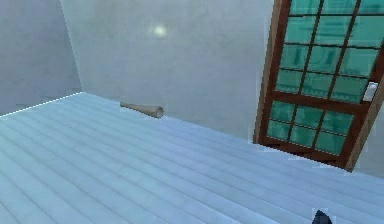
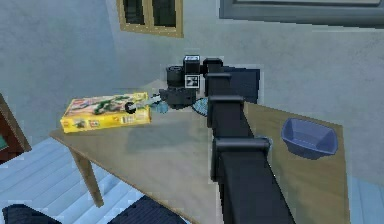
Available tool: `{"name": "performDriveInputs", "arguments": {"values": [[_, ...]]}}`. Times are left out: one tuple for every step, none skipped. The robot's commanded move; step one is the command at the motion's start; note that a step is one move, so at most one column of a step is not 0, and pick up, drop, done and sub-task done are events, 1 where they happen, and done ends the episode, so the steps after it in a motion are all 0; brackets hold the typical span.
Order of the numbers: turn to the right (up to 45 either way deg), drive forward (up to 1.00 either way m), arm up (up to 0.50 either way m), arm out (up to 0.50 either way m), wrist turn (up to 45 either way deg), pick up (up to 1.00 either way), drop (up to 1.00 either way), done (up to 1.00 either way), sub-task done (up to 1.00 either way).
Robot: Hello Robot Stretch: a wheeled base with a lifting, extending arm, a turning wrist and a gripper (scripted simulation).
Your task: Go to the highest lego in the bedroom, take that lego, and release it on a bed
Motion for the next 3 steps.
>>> {"name": "performDriveInputs", "arguments": {"values": [[0.0,0.00,0.00,0.00,-45.0,0.00,0.00,0.00,0.00],[0.0,0.00,0.00,0.00,-45.0,0.00,0.00,0.00,0.00],[0.0,0.00,0.00,-0.32,0.0,0.00,0.00,0.00,0.00]]}}
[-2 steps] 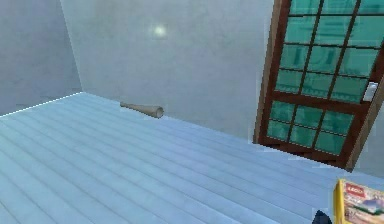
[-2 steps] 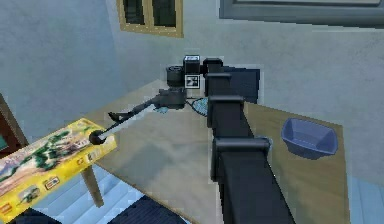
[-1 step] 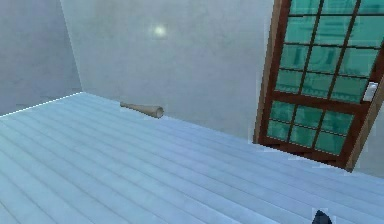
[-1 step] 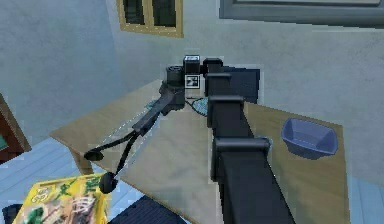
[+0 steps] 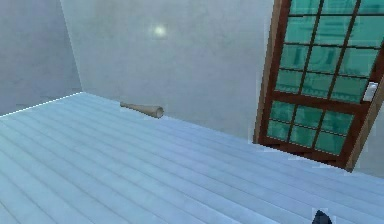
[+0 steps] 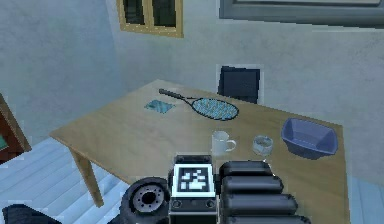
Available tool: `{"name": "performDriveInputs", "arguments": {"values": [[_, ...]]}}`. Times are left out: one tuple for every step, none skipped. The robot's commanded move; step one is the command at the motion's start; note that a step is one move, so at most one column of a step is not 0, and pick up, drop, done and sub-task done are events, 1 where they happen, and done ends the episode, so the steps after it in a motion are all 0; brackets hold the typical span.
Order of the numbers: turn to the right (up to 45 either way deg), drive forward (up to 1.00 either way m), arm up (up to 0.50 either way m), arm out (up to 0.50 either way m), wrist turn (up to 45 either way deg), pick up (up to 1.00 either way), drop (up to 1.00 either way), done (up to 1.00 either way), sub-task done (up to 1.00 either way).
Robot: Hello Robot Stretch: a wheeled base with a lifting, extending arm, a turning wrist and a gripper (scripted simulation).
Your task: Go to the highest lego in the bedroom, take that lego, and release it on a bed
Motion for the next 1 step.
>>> {"name": "performDriveInputs", "arguments": {"values": [[-45.0,0.00,0.00,0.00,0.0,0.00,0.00,0.00,0.00]]}}
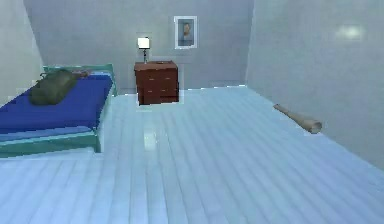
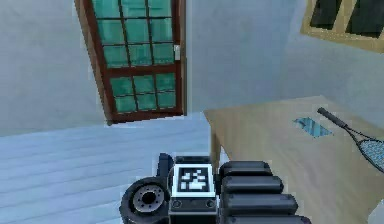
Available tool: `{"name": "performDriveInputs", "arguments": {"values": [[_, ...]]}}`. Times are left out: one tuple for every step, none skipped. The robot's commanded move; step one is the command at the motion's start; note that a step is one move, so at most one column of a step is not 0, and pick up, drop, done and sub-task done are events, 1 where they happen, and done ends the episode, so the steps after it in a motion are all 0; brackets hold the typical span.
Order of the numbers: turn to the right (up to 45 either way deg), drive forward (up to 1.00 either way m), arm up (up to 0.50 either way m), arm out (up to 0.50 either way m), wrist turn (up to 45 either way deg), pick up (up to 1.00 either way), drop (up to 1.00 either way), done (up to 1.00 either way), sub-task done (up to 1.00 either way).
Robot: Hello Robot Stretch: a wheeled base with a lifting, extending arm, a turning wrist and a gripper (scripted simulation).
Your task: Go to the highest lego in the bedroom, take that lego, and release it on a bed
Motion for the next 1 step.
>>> {"name": "performDriveInputs", "arguments": {"values": [[-45.0,0.00,0.00,0.00,0.0,0.00,0.00,0.00,0.00]]}}
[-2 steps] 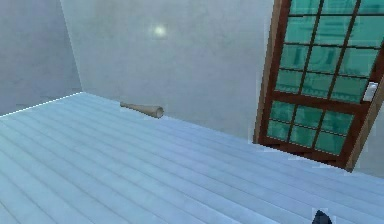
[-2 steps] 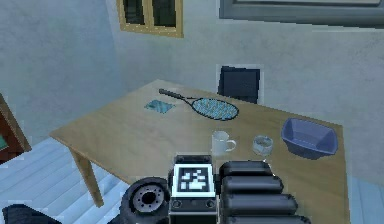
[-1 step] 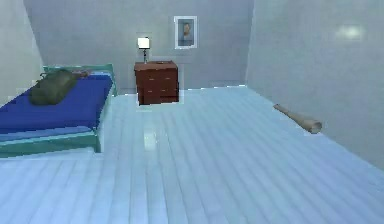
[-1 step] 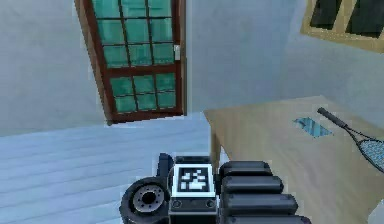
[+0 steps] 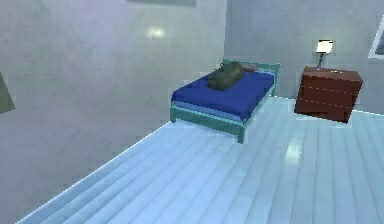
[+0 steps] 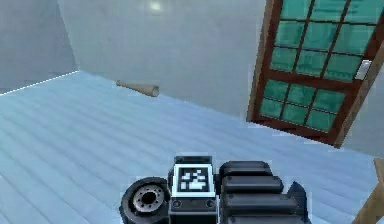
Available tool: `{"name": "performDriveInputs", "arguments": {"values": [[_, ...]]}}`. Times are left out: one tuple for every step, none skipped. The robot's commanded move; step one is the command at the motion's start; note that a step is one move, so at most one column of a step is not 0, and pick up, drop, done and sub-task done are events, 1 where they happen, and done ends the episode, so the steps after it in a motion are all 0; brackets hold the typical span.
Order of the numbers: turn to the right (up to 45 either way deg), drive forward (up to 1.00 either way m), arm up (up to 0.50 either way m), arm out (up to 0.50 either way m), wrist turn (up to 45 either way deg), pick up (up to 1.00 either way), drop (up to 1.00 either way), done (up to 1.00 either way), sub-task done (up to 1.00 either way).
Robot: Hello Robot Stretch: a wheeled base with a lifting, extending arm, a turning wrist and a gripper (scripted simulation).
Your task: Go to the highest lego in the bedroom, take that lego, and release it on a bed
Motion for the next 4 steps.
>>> {"name": "performDriveInputs", "arguments": {"values": [[-15.0,0.00,0.00,0.00,0.0,0.00,0.00,0.00,0.00],[0.0,0.30,0.00,0.00,0.0,0.00,0.00,0.00,0.00],[45.0,0.00,0.00,0.00,0.0,0.00,0.00,0.00,0.00],[9.0,0.00,0.00,0.00,0.0,0.00,0.00,0.00,0.00]]}}
